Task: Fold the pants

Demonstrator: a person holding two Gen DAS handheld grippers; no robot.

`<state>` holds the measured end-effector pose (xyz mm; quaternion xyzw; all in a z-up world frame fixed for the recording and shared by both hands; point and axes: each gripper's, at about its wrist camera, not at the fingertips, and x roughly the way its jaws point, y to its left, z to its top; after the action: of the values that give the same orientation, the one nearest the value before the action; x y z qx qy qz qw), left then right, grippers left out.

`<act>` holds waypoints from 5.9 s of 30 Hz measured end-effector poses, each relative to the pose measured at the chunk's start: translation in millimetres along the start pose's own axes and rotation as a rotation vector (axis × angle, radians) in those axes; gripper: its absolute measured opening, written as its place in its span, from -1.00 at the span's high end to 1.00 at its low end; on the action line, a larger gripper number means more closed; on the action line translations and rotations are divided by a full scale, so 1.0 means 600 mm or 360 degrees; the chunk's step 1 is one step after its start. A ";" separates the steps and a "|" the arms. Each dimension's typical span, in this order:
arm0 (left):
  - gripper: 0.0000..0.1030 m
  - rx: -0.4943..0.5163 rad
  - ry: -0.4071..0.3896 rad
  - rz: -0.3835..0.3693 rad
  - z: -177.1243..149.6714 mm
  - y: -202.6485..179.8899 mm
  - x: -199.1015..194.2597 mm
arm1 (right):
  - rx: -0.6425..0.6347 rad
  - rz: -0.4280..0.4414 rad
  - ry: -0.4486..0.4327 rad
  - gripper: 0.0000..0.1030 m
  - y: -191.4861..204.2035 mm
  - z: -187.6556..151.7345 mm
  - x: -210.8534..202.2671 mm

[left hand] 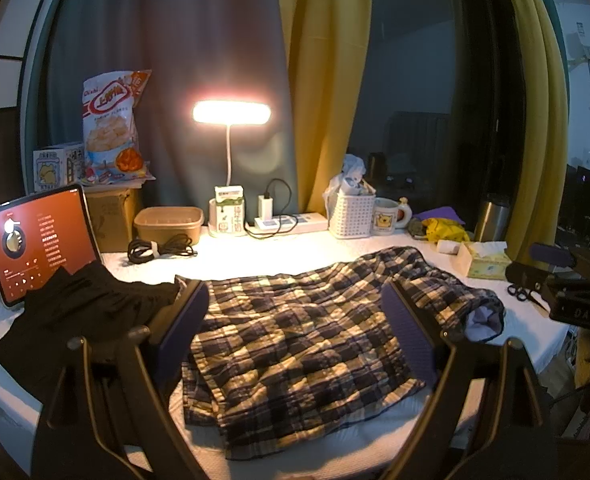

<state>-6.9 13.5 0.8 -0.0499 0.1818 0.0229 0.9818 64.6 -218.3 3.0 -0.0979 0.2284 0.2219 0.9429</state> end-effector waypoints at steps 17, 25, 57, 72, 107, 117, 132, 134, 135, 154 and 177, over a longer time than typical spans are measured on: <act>-0.72 0.0046 0.0148 0.0085 -0.005 0.038 0.074 | -0.0016 -0.0033 0.0082 -0.48 -0.034 -0.004 0.068; -0.72 0.0010 0.0377 0.0201 -0.022 0.115 0.198 | 0.0025 -0.0069 0.0240 -0.48 -0.081 0.006 0.173; -0.28 0.0189 0.0972 -0.0003 -0.039 0.192 0.548 | 0.0213 0.0058 0.0790 -0.42 -0.219 0.048 0.585; 0.91 0.0253 0.0765 -0.0164 0.029 0.136 0.539 | 0.0147 -0.0078 0.0504 0.63 -0.214 0.093 0.535; -0.10 -0.0057 0.0686 -0.0028 0.144 0.237 0.551 | 0.0164 -0.0065 0.0375 -0.24 -0.261 0.160 0.502; -0.42 -0.0182 0.0774 -0.0083 0.056 0.214 0.451 | 0.0190 -0.0101 0.0394 -0.24 -0.259 0.104 0.376; -0.42 -0.0165 0.0909 -0.0129 -0.061 0.158 0.385 | 0.0184 -0.0034 0.0623 -0.24 -0.232 -0.041 0.294; -0.42 -0.0148 0.0910 -0.0109 -0.068 0.155 0.389 | 0.0204 -0.0049 0.0655 -0.24 -0.238 -0.053 0.303; -0.42 -0.0141 0.0908 -0.0112 -0.071 0.154 0.391 | 0.0225 -0.0037 0.0659 -0.24 -0.242 -0.057 0.307; 0.80 -0.0151 0.0619 -0.0289 0.009 0.141 0.286 | 0.0107 -0.0047 0.0387 0.49 -0.244 0.011 0.261; 0.79 -0.0209 0.0932 -0.0321 -0.122 0.128 0.118 | 0.0037 -0.0087 0.0518 0.49 -0.244 -0.075 0.175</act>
<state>28.3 84.0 -99.3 -0.1354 0.4489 -0.0784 0.8798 198.3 -321.1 -74.1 -0.1279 0.3780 0.1745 0.9002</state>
